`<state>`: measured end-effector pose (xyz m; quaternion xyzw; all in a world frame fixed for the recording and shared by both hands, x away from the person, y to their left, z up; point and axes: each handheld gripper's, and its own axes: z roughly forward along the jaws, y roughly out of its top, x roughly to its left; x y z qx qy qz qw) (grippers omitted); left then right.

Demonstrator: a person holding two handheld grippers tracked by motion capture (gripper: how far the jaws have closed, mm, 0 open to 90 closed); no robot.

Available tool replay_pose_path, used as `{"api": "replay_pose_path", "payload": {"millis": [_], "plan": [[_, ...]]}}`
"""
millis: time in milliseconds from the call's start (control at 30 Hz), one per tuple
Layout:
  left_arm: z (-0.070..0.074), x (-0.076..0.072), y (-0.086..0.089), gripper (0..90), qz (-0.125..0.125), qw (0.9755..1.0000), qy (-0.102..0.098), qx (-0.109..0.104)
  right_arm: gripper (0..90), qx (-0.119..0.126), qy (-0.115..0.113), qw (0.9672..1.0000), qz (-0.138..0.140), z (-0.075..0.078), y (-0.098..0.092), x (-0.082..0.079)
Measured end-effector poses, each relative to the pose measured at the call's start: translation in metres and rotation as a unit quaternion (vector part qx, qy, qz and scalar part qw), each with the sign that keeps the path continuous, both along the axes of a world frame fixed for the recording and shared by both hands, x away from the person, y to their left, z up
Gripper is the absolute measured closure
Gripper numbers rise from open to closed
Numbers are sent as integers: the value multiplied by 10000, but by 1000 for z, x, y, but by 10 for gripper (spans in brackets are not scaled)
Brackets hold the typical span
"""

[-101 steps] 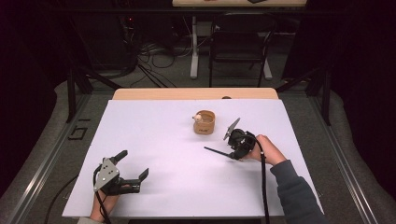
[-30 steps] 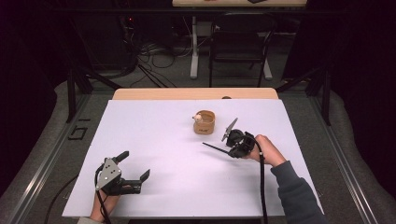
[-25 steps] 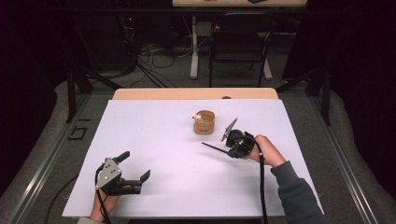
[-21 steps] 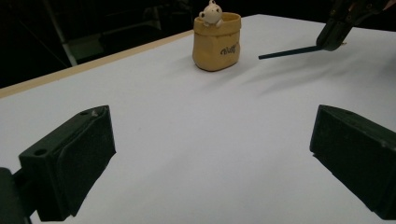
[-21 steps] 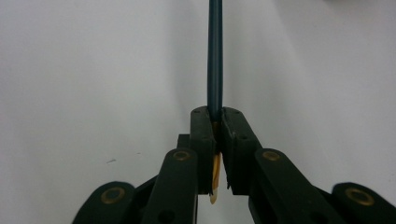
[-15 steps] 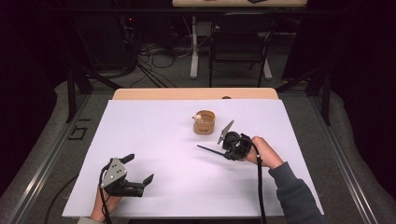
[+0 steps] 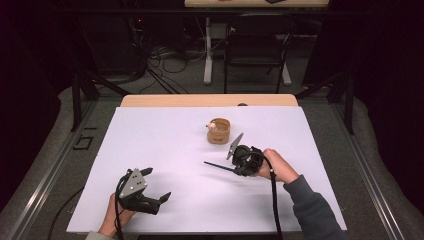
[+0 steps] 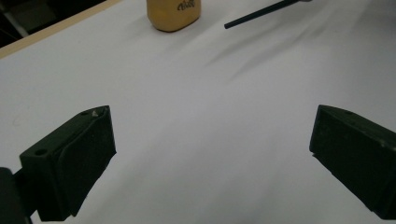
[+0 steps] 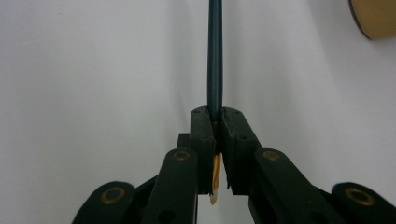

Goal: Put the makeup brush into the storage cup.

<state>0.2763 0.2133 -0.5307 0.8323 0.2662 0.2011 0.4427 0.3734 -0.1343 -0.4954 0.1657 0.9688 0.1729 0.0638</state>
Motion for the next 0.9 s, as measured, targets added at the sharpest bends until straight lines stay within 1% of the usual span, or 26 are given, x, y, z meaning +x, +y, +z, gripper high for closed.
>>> {"api": "replay_pose_path", "payload": {"millis": [100, 167, 300, 400, 467, 533, 700, 767, 900], "plan": [[2, 3, -7, 2, -116, 9997, 88, 217, 840, 4, -9, 10000, 61, 0, 3, -2], [4, 5, -10, 2, -187, 9993, 113, 299, 840, 13, -24, 9999, 111, 0, 5, -3], [5, 10, -15, 2, -309, 9986, 185, 395, 840, -9, -13, 9997, 231, -1, 10, -7], [6, 15, -18, 0, -374, 9980, 253, 447, 840, 21, -17, 9995, 327, 0, 12, -10], [6, 17, -21, 0, -438, 9976, 273, 467, 840, 34, -1, 9994, 338, -1, 13, -10], [7, 19, -23, 0, -503, 9970, 289, 507, 840, 11, -13, 9991, 419, -1, 14, -11], [8, 24, -31, 0, -723, 9945, 391, 655, 840, 9, -6, 9989, 471, -1, 18, -14], [9, 25, -35, 0, -753, 9938, 386, 724, 840, -2, -21, 9985, 548, 0, 20, -15], [11, 28, -40, 0, -864, 9925, 396, 764, 840, 12, -18, 9980, 629, 0, 23, -18]]}}
